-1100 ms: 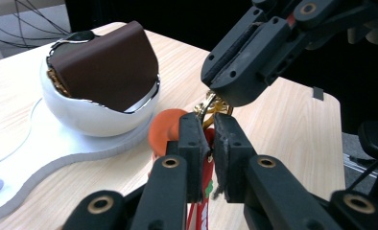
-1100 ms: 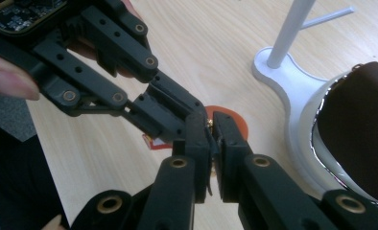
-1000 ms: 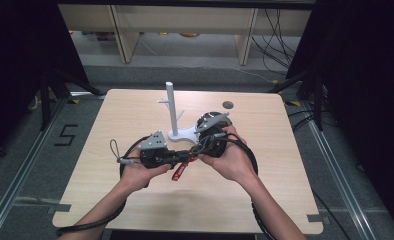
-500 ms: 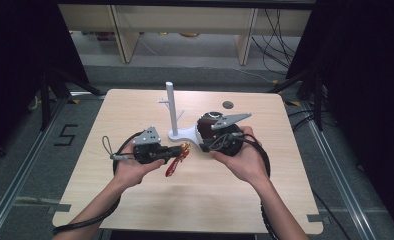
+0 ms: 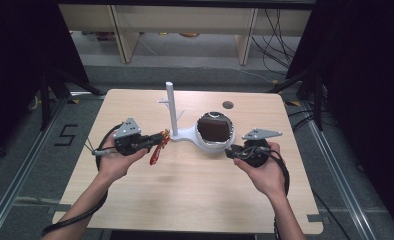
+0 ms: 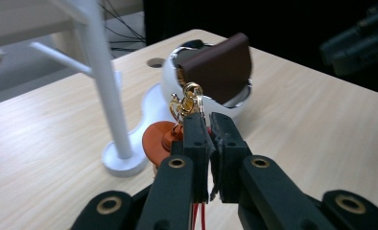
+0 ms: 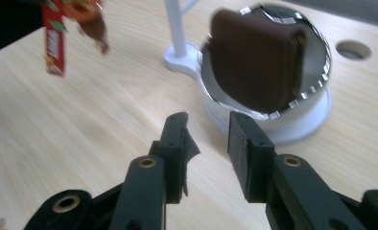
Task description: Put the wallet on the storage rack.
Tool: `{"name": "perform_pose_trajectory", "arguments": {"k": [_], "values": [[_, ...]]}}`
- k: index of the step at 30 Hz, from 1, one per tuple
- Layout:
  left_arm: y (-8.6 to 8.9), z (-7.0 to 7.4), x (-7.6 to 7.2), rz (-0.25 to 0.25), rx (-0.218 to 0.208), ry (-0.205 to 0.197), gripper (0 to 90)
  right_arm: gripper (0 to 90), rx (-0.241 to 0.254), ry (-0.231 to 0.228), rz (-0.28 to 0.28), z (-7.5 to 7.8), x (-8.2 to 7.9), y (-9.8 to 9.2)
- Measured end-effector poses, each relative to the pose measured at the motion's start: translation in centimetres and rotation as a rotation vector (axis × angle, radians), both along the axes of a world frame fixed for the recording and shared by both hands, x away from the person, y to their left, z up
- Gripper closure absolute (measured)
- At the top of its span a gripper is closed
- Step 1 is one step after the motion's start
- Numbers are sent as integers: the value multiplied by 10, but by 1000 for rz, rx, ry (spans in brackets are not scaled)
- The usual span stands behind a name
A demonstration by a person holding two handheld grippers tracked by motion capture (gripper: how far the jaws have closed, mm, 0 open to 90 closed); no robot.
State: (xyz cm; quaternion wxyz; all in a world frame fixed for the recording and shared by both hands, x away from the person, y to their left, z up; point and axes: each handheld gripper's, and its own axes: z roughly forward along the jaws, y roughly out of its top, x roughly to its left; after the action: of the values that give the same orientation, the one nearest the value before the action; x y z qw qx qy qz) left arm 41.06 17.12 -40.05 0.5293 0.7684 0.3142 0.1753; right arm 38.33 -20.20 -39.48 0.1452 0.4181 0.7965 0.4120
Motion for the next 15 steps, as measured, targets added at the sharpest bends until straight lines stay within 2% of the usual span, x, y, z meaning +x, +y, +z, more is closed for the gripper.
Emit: {"name": "perform_pose_trajectory", "arguments": {"k": [1,2,3,4,5,6,7,8,9,11,12,13,14,15], "values": [[3,0,1,18,0,-5,857,686,-17,-6,-8,-3,0,-4],[4,1,2,29,-2,-5,857,682,0,5,-32,-9,-1,-6],[7,1,4,43,-3,-9,857,676,-3,1,-40,-13,-1,-10],[8,1,5,54,-8,-14,857,670,3,16,-81,-18,-4,-12],[10,1,6,64,-8,-18,857,666,-6,-13,-74,-23,-2,-16],[12,1,7,85,-2,-19,857,664,-14,-12,-96,-25,-3,-17],[13,2,9,98,-3,-24,857,662,6,-9,-110,-31,-3,-18],[14,2,10,105,-2,-27,857,660,2,-24,-130,-35,-3,-21],[15,1,11,117,-5,-28,857,659,-1,-24,-132,-37,-3,-23],[17,0,13,131,-12,-35,857,653,-6,-50,-153,-44,0,-29],[18,1,14,140,-6,-36,857,653,-6,-50,-153,-44,0,-29],[19,0,15,147,-10,-35,857,649,3,-27,-173,-45,-2,-28],[20,0,16,153,-9,-38,857,642,8,-31,-178,-47,-1,-29],[20,0,17,161,-9,-41,857,640,-10,-46,-170,-49,0,-32]]}}
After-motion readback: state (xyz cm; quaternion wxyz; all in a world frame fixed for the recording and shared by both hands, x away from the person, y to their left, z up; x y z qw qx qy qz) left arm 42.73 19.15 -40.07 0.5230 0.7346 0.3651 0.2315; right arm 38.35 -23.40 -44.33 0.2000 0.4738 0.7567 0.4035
